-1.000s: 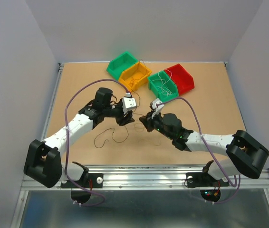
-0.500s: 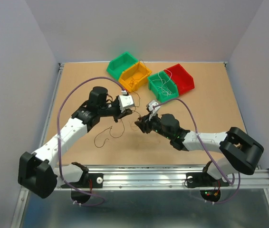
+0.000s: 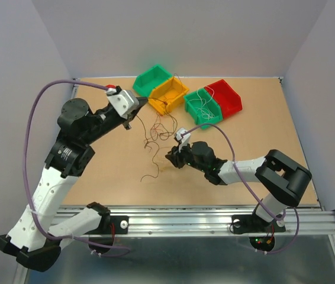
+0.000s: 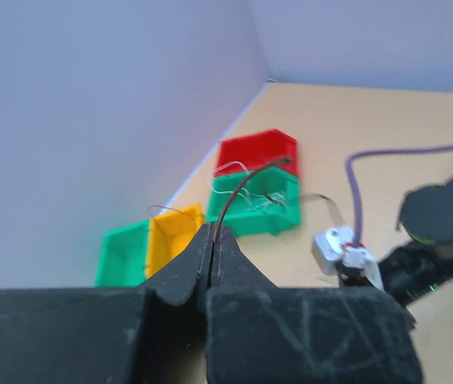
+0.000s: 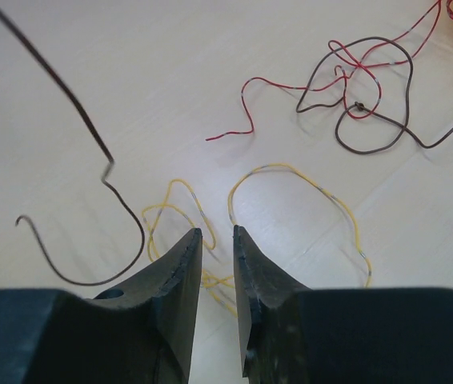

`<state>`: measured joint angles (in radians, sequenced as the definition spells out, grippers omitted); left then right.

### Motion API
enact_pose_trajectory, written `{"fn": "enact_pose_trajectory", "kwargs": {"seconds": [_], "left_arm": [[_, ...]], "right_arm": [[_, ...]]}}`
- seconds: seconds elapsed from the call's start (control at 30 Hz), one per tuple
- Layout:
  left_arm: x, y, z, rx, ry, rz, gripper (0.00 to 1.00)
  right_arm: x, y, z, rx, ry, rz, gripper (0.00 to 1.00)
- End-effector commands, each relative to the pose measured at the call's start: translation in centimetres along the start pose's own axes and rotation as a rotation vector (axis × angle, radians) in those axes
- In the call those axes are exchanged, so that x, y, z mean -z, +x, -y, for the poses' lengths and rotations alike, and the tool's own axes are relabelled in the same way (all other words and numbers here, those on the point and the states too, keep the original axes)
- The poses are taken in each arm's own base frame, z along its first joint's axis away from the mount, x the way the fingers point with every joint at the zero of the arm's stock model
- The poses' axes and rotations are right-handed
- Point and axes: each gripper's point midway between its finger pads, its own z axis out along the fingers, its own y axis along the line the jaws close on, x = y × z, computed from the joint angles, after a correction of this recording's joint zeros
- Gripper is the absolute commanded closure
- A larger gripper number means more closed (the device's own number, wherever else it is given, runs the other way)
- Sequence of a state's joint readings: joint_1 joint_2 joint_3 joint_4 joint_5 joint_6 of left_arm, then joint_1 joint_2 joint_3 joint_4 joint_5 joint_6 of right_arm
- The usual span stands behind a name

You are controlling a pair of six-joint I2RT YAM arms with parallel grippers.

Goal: Untangle the cables

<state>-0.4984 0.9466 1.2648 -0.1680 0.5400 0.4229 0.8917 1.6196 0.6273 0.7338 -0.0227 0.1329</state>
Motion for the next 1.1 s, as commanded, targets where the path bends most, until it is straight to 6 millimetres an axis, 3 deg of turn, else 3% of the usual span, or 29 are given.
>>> {"fn": "enact_pose_trajectory", "kwargs": {"seconds": [0.0,0.1,0.27,0.3,0.37,0.4,0.43,0.57,0.8,1.07], "left_arm": [[2.5,-3.5,-5.8,0.06,-0.345,0.04,1.0],[3.9,-5.0,-7.3,0.044,-0.44,0.084,1.0],[3.7,-3.6,-7.0,0.044,-0.443,0.07,1.0],[3.1,-1.8,-6.4,0.053,-0.425,0.042,1.0],[2.7,-0.2,-6.1,0.058,-0.419,0.021,1.0],[2.3,1.5,-6.0,0.063,-0.43,-0.002,1.0],[2.3,2.1,-6.1,0.056,-0.44,-0.012,1.0],[2.4,4.3,-6.8,0.029,-0.497,-0.04,1.0],[3.2,7.4,-8.1,0.015,-0.62,-0.098,1.0],[2.9,8.6,-8.3,0.027,-0.627,-0.124,1.0]], "right_arm": [[-0.6,-3.7,-0.5,0.022,-0.006,0.112,0.72],[-0.4,-3.7,0.6,0.019,0.052,0.116,0.72],[0.7,-4.1,2.7,-0.025,0.187,0.137,0.7],[1.1,-4.1,2.8,-0.029,0.196,0.128,0.59],[1.5,-3.4,2.9,-0.026,0.2,0.08,0.43],[1.6,-3.2,2.6,-0.021,0.183,0.062,0.25],[1.8,-3.3,2.1,-0.002,0.154,0.048,0.16],[2.2,0.1,0.4,0.059,0.041,-0.143,0.0],[2.1,3.2,-0.8,0.153,-0.076,-0.298,0.0],[0.0,4.2,0.0,0.202,-0.052,-0.365,0.02]]}}
